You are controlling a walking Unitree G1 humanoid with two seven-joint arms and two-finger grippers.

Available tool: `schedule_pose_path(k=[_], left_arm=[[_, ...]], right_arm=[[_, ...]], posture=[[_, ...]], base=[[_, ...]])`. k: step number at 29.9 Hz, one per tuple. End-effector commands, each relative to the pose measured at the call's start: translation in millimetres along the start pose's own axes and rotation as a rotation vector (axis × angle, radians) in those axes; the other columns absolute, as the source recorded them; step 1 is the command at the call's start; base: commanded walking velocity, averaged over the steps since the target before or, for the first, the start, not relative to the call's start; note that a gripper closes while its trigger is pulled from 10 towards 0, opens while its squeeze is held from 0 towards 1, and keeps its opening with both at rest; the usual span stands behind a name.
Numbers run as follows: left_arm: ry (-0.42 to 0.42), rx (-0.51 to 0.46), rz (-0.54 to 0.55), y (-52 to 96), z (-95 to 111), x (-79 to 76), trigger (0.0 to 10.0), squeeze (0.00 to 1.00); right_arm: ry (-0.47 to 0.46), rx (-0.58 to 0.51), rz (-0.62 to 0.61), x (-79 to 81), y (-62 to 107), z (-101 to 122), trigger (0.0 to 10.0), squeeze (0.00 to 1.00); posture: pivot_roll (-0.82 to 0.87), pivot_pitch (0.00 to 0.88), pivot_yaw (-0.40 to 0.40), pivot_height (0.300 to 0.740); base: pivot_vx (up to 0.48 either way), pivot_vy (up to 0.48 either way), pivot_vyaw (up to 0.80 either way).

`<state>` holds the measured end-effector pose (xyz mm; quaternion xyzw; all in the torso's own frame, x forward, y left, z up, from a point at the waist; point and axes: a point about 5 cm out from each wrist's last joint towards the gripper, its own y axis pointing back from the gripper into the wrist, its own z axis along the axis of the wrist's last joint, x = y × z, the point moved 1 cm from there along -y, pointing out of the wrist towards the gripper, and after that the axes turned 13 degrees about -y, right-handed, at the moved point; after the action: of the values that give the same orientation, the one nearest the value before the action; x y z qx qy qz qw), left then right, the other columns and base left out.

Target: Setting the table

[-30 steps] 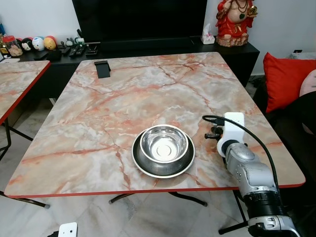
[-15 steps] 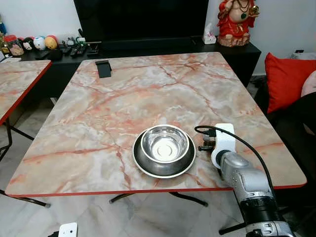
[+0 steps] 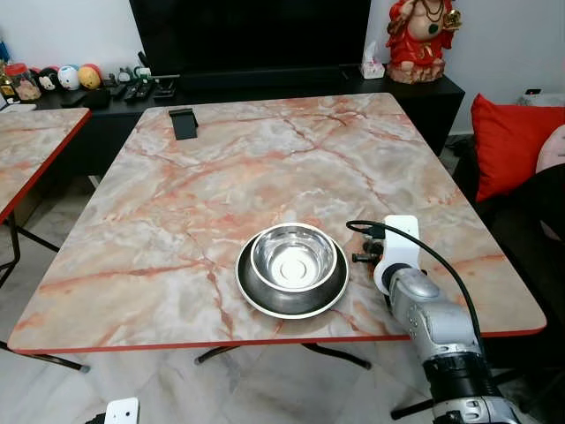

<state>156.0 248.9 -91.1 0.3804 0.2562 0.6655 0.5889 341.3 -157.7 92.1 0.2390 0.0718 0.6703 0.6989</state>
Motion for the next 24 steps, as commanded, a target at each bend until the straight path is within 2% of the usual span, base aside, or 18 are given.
schedule_pose_path(k=[1, 8, 18, 24], left_arm=[[-0.02, 0.011, 0.002, 0.3, -1, 3.6, 10.0, 0.0], [-0.023, 0.003, 0.001, 0.0, 0, 3.0, 10.0, 0.0], [-0.032, -0.015, 0.003, -0.8, 5, 3.7, 10.0, 0.0], [-0.034, -0.014, 0.005, -0.6, 5, 4.5, 10.0, 0.0]], right_arm=[[-0.004, -0.01, 0.01, 2.4, -1.5, -1, 10.0, 0.0], [0.032, -0.031, 0.02, 2.7, -5.5, -5, 10.0, 0.0], [0.006, -0.108, 0.047, 6.9, -11.5, -1, 10.0, 0.0], [-0.006, -0.11, 0.058, 10.1, -13.6, -5, 10.0, 0.0]], posture=[[-0.07, 0.0, 0.048, 0.72], [-0.07, 0.0, 0.049, 0.72], [-0.06, 0.0, 0.049, 0.72], [-0.06, 0.0, 0.048, 0.72]], base=[[0.0, 0.0, 0.0], [0.0, 0.0, 0.0], [0.0, 0.0, 0.0], [0.0, 0.0, 0.0]])
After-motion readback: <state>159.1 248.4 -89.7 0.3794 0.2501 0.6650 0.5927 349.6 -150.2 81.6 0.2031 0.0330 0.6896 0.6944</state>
